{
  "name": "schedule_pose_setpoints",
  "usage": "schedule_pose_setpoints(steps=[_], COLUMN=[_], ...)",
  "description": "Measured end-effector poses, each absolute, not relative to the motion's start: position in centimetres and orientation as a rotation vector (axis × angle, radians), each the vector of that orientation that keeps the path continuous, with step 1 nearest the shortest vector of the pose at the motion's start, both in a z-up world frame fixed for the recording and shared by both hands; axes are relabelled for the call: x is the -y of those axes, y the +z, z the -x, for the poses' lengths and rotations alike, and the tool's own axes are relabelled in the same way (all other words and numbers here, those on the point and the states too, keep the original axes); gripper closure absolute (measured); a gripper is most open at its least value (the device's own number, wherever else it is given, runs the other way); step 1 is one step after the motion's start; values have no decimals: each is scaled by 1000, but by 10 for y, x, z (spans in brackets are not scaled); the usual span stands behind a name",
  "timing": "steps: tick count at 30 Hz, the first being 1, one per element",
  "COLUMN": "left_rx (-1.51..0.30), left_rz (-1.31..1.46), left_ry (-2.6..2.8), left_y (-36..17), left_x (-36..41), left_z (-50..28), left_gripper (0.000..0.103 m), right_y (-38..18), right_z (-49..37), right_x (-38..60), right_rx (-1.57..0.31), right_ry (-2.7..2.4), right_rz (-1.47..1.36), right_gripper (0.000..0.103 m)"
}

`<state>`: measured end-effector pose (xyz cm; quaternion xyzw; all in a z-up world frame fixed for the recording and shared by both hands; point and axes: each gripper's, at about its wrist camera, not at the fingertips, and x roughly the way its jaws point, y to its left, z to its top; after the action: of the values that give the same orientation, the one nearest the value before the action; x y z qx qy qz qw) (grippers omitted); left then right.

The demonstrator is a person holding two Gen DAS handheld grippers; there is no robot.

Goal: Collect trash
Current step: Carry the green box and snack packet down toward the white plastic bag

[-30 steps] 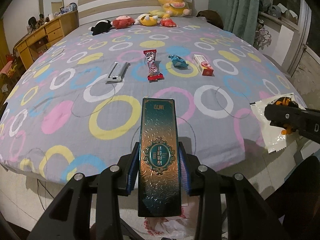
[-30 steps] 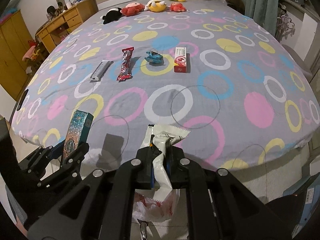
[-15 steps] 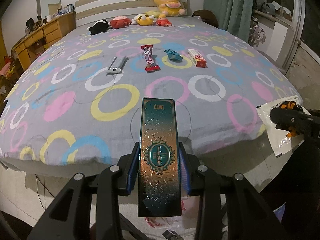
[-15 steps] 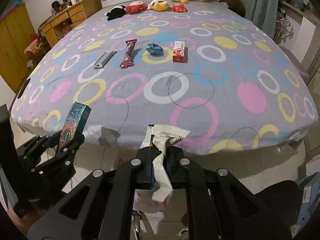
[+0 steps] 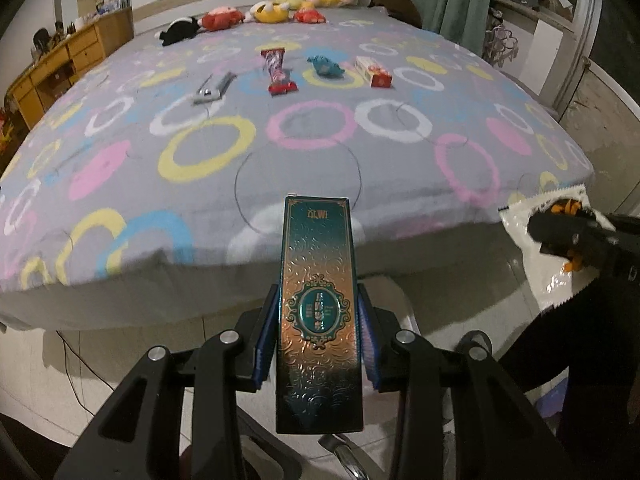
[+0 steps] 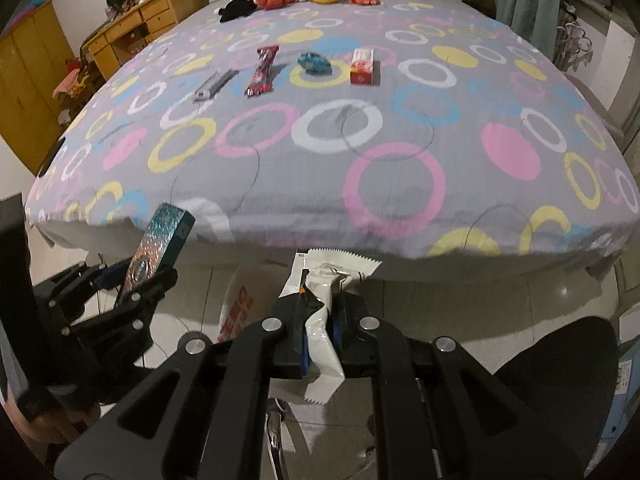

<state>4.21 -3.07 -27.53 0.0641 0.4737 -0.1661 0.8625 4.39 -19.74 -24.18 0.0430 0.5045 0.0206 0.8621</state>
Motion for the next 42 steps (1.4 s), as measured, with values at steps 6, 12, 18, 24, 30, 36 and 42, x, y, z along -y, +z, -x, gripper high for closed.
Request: schedule_pose_setpoints(steps=[6, 12, 18, 24, 30, 36, 42], left_rx=[-1048, -1097, -1162, -1194, -1224, -1236, -1261], left_rz=[-146, -203, -201, -262, -291, -305, -307], left_ry=[-364, -386, -422, -437, -431, -427, -409], left_y=[-293, -313, -340, -366, -389, -403, -414], left_x=[31, 34, 39, 48, 56, 59, 60], left_z=[-36, -26, -28, -25, -31, -33, -42], left_gripper=[67, 67, 67, 67, 67, 67, 67], right_y=[-267, -293, -323, -345, -366, -379, -388], right_z=[-40, -43, -49, -55, -63, -66, -71], right_x=[193, 190, 186, 182, 182, 177, 174], right_rx=[-1104, -1148, -1189, -1226, -1242, -1249, -1250], right_ry=[57, 70, 80, 84, 80, 92, 106], right_rz=[-81, -88, -84, -74, -53, -50, -38], right_gripper=[95, 95, 95, 95, 95, 95, 95])
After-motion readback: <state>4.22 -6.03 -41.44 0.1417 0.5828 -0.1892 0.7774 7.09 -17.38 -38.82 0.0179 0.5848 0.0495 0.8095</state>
